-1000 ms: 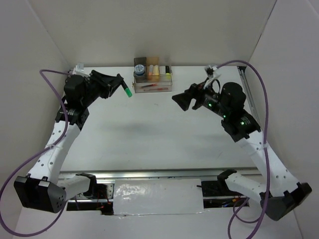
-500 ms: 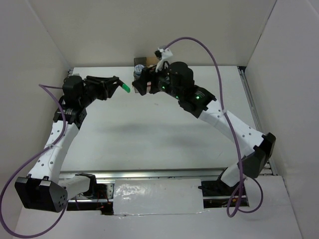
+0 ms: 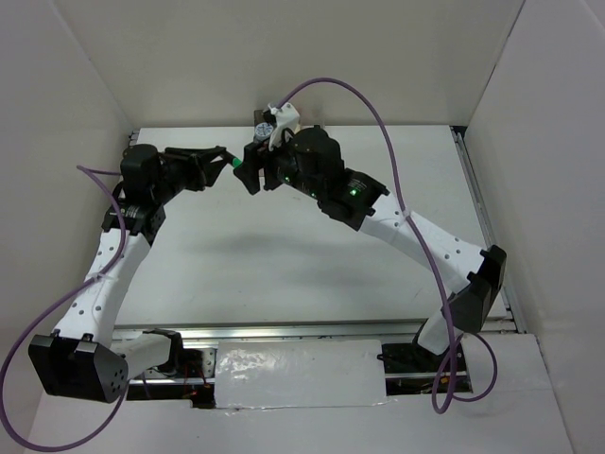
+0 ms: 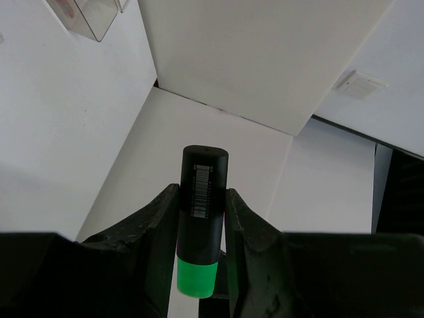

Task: Sort the stationery into containers
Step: Place the pen in the storage box.

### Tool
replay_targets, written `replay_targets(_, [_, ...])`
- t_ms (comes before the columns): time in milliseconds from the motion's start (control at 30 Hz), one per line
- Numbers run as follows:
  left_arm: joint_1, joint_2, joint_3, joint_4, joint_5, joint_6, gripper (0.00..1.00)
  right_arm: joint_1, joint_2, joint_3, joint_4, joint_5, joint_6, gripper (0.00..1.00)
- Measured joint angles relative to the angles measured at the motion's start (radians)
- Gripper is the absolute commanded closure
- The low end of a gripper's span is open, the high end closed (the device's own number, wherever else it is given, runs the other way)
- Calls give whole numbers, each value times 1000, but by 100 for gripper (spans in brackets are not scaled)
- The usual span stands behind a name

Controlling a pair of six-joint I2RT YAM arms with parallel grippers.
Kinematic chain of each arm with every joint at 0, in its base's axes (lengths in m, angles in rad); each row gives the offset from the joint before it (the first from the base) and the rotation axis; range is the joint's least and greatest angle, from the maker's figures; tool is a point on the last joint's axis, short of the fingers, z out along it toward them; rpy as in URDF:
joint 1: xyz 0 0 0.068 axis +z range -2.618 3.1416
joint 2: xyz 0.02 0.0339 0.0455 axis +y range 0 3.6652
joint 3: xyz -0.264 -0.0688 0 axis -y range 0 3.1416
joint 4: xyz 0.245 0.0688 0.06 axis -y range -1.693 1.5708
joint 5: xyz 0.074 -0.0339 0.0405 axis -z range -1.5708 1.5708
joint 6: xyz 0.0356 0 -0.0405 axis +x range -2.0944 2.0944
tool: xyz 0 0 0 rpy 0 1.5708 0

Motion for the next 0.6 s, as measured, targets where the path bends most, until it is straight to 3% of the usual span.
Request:
replay_targets(400, [-22,2,-1,1,1,-19,100,2,43,0,-1,-5,-22,47])
replay_targets(600, [-32,3,-2,2,1,-19,100,2,43,0,-1,-6,-24,51])
